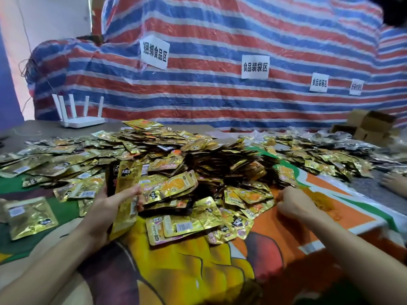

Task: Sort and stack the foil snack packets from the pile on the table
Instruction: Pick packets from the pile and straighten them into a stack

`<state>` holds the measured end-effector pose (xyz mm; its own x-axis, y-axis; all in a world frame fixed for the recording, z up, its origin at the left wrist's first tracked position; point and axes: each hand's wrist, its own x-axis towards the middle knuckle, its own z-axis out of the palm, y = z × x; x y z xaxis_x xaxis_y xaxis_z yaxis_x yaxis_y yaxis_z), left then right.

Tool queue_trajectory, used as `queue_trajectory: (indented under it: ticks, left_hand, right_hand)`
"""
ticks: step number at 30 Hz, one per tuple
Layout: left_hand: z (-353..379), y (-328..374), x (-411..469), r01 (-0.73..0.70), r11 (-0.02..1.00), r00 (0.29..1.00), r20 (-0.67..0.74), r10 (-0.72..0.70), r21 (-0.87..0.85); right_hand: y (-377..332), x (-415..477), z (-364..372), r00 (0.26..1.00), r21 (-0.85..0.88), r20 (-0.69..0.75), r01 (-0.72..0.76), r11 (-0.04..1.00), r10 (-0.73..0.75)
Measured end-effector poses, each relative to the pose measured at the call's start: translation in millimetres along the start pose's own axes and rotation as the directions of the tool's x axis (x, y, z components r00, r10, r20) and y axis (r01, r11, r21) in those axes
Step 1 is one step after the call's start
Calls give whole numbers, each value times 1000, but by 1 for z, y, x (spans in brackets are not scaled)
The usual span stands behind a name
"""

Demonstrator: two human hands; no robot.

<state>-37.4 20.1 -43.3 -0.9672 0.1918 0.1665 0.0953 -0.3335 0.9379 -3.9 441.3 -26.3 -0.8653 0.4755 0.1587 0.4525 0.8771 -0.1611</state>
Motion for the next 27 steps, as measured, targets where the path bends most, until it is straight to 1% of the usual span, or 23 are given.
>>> queue_trajectory:
  ticks: [3, 7, 9, 11, 13, 15, 17, 20, 22, 24, 25, 27]
  left_hand:
    - [-2, 0, 2, 13, 1000, 1000, -12, -14, -20]
    - [-1, 0, 1, 32, 999, 999, 6, -32, -43]
    - [-2, 2, 1, 50, 997, 999, 1, -50, -52]
    - [-4, 4, 1, 103, 992, 995, 12, -102, -73]
    - [-6, 7, 2, 159, 981, 987, 30, -157, -110]
    - [-8, 8, 4, 174, 977, 985, 32, -171, -123]
    - [-9, 9, 4, 171, 976, 985, 41, -167, -137]
    - [-14, 12, 5, 200, 945, 979, 80, -186, -259]
    - [-20, 16, 6, 228, 918, 973, 110, -203, -324]
    - [-26, 21, 8, 233, 899, 972, 115, -204, -370]
    - [-28, 24, 8, 228, 902, 973, 110, -201, -368]
    - [-31, 28, 8, 209, 929, 978, 73, -196, -304]
  right_hand:
    - [2, 1, 5, 998, 34, -55, 18, 999, -16]
    - [-3, -3, 2, 997, -79, -76, -7, 997, 1]
    - [-7, -4, -2, 993, -99, -120, -28, 995, 16]
    - [-17, -6, -8, 975, -17, -219, 28, 999, -31]
    - [-38, -11, -14, 953, 157, -282, 162, 974, -113]
    - [-70, -19, -19, 939, 352, -270, 300, 887, -211]
    - [-109, -30, -20, 909, 488, -248, 416, 767, -335]
    - [-172, -51, -20, 840, 651, -207, 501, 570, -502]
    - [-211, -63, -18, 790, 745, -188, 502, 440, -583]
    - [-244, -72, -16, 772, 828, -180, 453, 330, -610]
    - [-257, -74, -14, 768, 870, -169, 410, 273, -617]
    - [-277, -76, -10, 755, 942, -134, 299, 155, -642]
